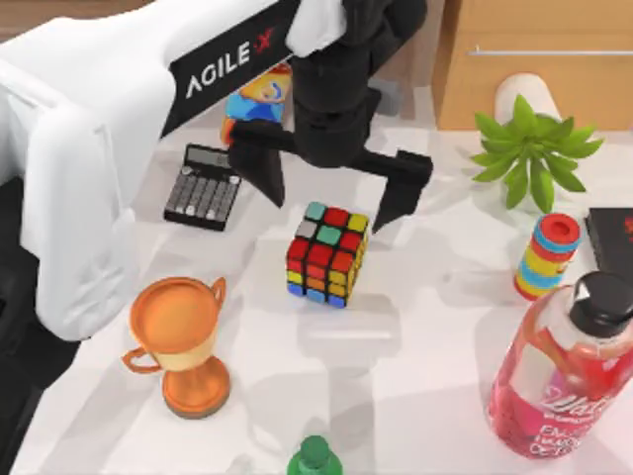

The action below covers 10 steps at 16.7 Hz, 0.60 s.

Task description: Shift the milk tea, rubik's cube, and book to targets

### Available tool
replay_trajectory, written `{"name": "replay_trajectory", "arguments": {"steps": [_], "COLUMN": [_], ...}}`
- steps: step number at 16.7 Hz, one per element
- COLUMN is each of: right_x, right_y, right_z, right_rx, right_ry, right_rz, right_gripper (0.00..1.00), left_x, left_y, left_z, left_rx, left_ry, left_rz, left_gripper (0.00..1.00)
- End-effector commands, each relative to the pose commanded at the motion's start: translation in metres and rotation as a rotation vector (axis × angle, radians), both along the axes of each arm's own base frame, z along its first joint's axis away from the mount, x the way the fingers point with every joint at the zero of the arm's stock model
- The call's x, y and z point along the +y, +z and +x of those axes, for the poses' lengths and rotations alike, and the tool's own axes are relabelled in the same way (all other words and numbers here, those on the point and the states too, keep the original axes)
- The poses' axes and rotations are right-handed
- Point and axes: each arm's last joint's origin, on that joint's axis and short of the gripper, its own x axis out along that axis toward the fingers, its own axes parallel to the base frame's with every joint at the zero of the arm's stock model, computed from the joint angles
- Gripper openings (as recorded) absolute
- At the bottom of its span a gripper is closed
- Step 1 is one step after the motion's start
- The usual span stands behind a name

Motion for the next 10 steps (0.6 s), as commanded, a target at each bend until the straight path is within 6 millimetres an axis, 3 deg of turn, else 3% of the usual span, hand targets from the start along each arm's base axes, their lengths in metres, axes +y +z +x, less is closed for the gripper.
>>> {"name": "replay_trajectory", "arguments": {"steps": [6,10], "right_x": [0.0,0.0], "right_y": [0.0,0.0], "right_z": [0.0,0.0], "right_rx": [0.0,0.0], "right_ry": [0.0,0.0], "right_rz": [0.0,0.0], "right_gripper": [1.0,1.0], "left_x": [-0.001,0.0], "left_y": [-0.046,-0.05], "left_z": [-0.001,-0.002], "left_rx": [0.001,0.001], "left_ry": [0.0,0.0], "left_rz": [0.0,0.0], "left_gripper": [1.0,1.0]}}
